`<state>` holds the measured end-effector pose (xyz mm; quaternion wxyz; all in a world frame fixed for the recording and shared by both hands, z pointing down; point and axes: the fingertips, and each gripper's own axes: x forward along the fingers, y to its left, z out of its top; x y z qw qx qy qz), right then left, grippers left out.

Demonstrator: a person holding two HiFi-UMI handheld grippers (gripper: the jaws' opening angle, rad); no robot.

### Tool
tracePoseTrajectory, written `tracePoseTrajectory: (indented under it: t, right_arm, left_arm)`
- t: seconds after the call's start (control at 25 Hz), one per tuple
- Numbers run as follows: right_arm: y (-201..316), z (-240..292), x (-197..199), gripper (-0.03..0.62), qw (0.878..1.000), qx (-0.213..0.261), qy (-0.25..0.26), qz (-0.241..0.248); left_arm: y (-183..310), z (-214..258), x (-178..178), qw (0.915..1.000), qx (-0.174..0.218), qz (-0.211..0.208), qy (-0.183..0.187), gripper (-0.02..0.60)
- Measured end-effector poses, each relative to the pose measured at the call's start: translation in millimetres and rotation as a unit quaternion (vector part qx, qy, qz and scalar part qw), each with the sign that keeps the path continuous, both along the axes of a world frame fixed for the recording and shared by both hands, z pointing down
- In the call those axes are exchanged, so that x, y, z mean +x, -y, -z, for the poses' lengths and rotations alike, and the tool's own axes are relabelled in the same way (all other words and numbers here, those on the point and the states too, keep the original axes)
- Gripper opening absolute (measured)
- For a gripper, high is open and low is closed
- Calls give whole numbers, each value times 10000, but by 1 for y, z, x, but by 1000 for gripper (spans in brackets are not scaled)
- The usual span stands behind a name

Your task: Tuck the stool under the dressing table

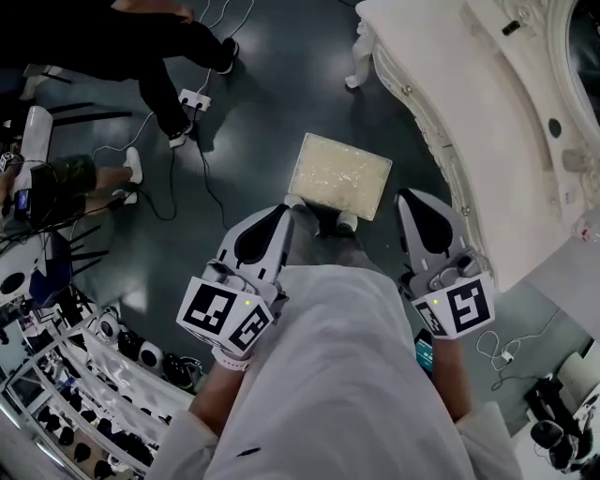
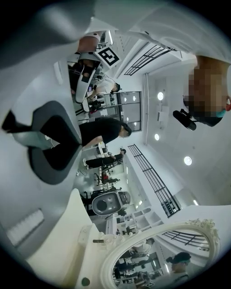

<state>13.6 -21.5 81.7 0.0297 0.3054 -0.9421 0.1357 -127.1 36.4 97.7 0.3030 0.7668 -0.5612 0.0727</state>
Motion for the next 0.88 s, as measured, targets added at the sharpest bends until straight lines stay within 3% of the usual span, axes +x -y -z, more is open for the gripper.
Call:
tracePoseTrajectory:
  t: [0.48,0.64,0.88]
  right_arm:
    - [30,-52,-22,9,9988,-438,-218,-87]
    - [31,-82,-30,9,9970,-663,-396,-43]
    - [36,-121,-34,10,9943,-924,-522,-55]
  left_arm:
    - [23,-72,-22,9976,-680,-112,-55,9]
    - [29,-97,-31,9978,-637,-109,-125,9]
    - [30,-144,-35,9965,-714,-422,135,11]
